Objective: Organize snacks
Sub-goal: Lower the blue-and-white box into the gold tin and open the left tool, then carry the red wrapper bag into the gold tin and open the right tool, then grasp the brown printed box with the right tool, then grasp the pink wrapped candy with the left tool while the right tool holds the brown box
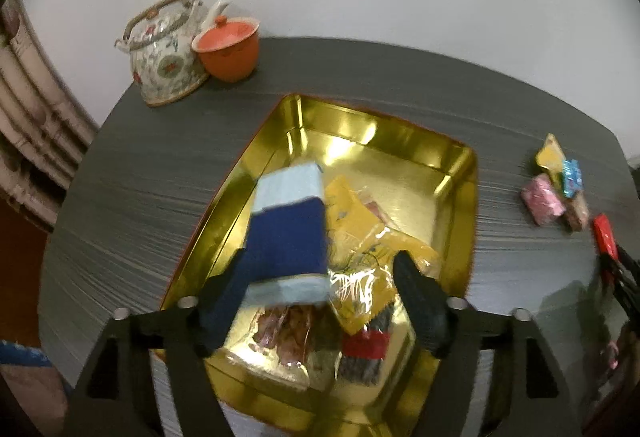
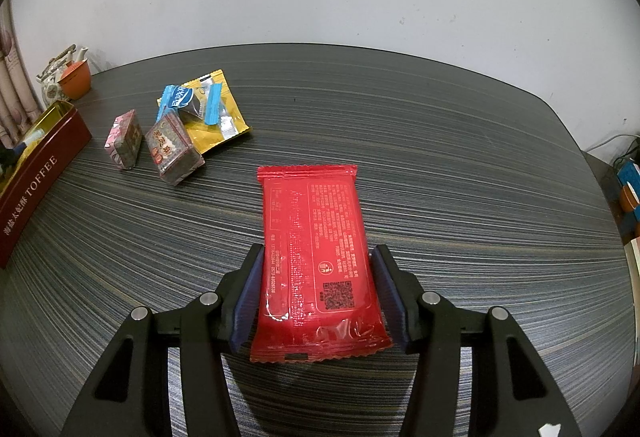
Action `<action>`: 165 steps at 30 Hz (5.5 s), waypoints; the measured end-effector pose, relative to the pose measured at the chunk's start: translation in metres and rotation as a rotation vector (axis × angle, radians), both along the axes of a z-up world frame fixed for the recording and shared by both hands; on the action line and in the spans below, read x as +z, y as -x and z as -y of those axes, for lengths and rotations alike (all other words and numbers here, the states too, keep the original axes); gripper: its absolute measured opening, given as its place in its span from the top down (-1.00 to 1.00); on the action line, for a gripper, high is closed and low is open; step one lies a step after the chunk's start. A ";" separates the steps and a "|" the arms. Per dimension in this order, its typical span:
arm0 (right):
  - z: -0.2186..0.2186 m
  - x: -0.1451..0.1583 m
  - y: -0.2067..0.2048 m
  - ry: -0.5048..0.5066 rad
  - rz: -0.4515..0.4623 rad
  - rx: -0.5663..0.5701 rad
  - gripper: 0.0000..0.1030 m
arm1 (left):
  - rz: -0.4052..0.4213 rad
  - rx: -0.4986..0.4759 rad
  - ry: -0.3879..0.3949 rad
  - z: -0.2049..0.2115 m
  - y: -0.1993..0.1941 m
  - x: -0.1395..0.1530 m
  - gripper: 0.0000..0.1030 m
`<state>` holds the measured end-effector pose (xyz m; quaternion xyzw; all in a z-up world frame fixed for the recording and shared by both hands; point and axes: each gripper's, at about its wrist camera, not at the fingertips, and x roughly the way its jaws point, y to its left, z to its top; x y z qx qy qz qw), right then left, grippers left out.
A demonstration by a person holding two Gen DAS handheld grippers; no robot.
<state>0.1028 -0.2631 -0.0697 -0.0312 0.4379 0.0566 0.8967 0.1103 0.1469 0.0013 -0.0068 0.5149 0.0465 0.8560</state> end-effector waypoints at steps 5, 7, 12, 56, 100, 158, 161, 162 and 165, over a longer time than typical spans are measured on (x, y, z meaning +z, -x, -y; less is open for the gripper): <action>0.000 0.000 0.000 0.000 0.000 -0.002 0.02 | 0.043 -0.034 -0.039 0.003 0.023 0.015 -0.46; 0.000 0.000 0.000 0.001 0.000 -0.009 0.03 | 0.050 -0.037 -0.040 0.000 0.034 0.018 -0.46; 0.000 -0.001 0.001 0.000 0.000 -0.038 0.06 | 0.072 -0.009 -0.072 -0.012 0.060 0.019 -0.46; -0.354 0.060 0.011 -0.051 -0.031 0.507 0.20 | 0.111 0.432 0.076 -0.148 0.105 0.005 -0.53; -0.109 0.031 -0.048 0.091 -0.002 0.172 -0.11 | 0.127 0.274 0.032 -0.110 0.097 0.004 -0.53; -0.031 -0.008 -0.064 -0.004 0.003 -0.181 0.37 | 0.074 -0.081 0.112 0.205 -0.043 -0.036 -0.52; -0.032 -0.008 -0.065 -0.004 0.003 -0.181 0.37 | 0.070 -0.090 0.109 0.214 -0.055 -0.041 -0.51; -0.032 -0.008 -0.065 -0.005 0.003 -0.181 0.37 | 0.066 -0.087 0.109 0.215 -0.057 -0.043 -0.50; -0.031 -0.010 -0.065 -0.007 0.003 -0.181 0.35 | 0.047 -0.071 0.106 0.215 -0.067 -0.049 -0.32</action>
